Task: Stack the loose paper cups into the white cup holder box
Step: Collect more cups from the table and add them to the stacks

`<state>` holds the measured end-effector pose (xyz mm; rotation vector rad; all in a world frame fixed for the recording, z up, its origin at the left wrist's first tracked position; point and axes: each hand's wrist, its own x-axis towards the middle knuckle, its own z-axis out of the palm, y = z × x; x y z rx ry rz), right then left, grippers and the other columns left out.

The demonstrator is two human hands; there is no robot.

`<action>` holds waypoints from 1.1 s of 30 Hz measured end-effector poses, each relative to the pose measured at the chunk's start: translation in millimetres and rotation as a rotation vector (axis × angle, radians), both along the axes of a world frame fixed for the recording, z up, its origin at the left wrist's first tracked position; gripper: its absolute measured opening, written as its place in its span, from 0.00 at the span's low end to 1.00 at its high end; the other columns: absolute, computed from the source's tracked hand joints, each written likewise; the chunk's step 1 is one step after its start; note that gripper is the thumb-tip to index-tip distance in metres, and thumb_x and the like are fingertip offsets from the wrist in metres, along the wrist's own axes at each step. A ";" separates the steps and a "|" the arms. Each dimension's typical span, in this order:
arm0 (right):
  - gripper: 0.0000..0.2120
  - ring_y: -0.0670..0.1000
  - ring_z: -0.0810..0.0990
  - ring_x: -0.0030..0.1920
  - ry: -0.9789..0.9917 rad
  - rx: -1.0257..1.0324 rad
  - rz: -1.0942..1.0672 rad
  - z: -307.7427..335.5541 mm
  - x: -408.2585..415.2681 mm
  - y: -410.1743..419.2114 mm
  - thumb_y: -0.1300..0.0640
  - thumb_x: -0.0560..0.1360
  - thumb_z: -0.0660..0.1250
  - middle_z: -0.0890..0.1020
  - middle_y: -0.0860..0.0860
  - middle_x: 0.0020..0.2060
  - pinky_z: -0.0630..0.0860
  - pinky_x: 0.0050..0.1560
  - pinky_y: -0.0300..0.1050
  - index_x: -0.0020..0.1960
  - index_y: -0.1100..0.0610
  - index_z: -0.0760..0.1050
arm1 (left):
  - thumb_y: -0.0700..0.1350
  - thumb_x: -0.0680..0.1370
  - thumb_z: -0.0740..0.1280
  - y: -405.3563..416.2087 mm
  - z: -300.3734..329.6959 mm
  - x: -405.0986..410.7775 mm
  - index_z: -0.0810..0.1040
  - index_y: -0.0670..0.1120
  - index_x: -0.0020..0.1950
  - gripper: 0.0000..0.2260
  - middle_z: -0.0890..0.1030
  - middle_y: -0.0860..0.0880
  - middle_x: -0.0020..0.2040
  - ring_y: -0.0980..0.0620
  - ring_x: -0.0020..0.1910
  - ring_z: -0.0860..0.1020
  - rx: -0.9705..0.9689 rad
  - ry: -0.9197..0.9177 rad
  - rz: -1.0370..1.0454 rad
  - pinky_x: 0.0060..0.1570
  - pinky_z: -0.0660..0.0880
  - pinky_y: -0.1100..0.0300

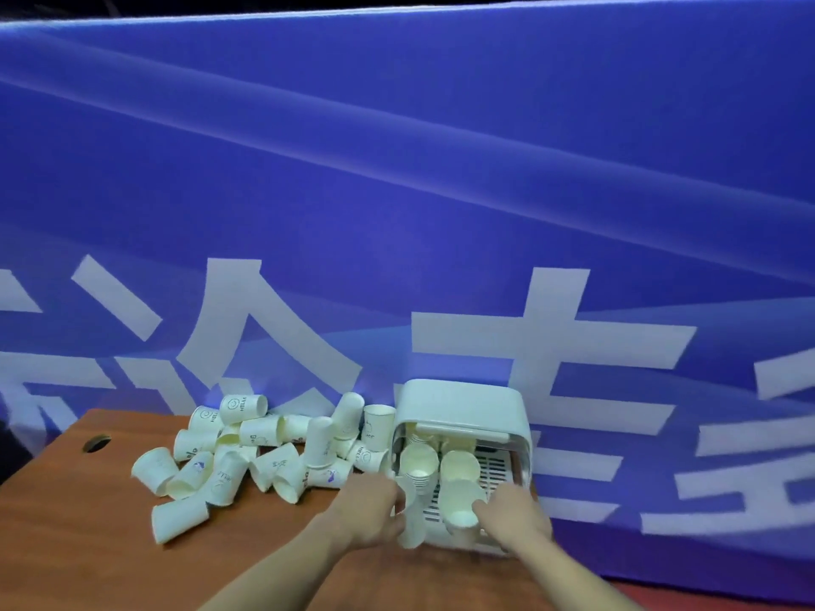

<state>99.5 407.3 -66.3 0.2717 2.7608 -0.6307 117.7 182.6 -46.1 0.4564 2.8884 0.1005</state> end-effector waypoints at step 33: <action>0.13 0.52 0.78 0.34 -0.014 -0.092 -0.276 -43.4 -43.0 143.4 0.47 0.68 0.63 0.79 0.49 0.31 0.74 0.35 0.43 0.31 0.56 0.72 | 0.42 0.80 0.58 187.5 -87.9 -86.3 0.80 0.40 0.53 0.12 0.82 0.38 0.52 0.37 0.50 0.79 -0.314 -0.092 -0.310 0.43 0.67 0.53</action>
